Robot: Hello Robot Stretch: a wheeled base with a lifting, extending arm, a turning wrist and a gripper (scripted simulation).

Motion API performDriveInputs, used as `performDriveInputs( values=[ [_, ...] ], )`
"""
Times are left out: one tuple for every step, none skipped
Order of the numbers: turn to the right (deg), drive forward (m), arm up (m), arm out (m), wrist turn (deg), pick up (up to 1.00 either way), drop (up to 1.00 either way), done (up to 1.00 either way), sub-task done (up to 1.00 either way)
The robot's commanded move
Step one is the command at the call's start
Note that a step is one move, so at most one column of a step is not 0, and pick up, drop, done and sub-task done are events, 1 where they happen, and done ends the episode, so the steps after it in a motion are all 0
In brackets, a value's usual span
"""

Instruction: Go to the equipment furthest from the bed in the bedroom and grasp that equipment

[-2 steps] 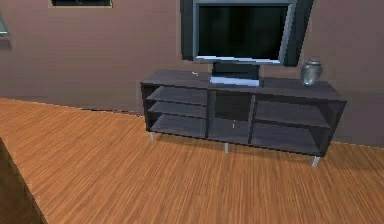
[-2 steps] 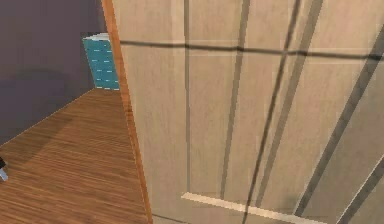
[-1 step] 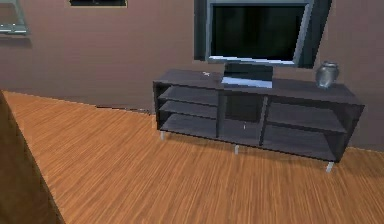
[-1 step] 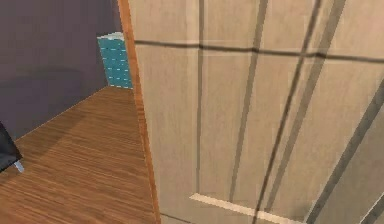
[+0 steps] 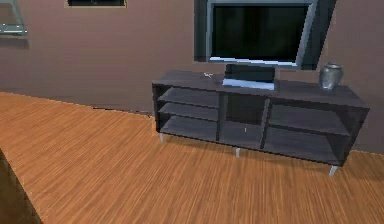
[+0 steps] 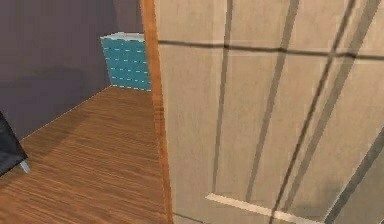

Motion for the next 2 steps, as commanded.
performDriveInputs(
  values=[
    [15.0,0.00,0.00,0.00,0.0,0.00,0.00,0.00,0.00],
    [0.0,0.30,0.00,0.00,0.0,0.00,0.00,0.00,0.00]
  ],
)
